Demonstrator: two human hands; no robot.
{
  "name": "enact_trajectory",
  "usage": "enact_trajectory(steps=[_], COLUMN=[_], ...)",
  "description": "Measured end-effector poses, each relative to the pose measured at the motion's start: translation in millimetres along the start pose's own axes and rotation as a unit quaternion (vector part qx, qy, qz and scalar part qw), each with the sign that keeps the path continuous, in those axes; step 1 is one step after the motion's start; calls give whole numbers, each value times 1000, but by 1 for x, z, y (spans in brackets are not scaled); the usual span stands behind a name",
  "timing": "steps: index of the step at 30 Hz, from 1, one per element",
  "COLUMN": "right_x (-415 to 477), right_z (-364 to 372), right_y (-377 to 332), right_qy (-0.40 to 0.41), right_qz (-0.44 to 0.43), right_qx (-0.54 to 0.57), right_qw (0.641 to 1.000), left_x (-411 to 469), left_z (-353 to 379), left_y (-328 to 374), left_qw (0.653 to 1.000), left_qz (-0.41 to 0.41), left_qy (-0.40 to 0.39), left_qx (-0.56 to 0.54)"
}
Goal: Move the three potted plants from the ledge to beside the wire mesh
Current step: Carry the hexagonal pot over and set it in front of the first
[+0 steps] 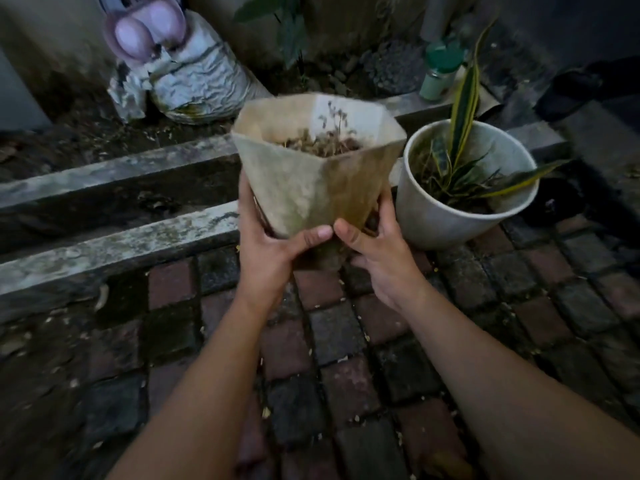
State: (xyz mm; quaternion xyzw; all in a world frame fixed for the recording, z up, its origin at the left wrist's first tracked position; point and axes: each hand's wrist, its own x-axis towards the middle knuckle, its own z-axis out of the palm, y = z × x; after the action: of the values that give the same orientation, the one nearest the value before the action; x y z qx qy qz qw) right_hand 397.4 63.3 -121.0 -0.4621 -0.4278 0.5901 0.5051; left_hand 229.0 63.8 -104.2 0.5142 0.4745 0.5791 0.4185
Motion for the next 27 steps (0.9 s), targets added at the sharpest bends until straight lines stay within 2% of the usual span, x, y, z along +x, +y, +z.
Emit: enact_trajectory(steps=[4, 8, 12, 16, 21, 27], right_x=[-26, -67, -119, -179, -254, -347], right_z=[46, 83, 122, 158, 188, 208], right_y=[-124, -275, -428, -557, -648, -714], right_qy=[-7, -23, 5, 44, 140, 301], right_qz=[-21, -35, -25, -36, -92, -193], right_qx=[36, -1, 9, 16, 5, -12], right_qw=[999, 999, 1000, 998, 986, 934], left_x=[10, 16, 24, 23, 8, -26], left_z=[-21, -28, -27, -31, -31, -13], left_y=[124, 282, 442, 579, 684, 773], left_qw=[1000, 999, 996, 995, 987, 954], left_qz=[-24, -50, -77, -47, 1, 25], left_qy=[2, -17, -32, -87, -157, -284], left_qx=[2, -14, -11, -14, -38, -96])
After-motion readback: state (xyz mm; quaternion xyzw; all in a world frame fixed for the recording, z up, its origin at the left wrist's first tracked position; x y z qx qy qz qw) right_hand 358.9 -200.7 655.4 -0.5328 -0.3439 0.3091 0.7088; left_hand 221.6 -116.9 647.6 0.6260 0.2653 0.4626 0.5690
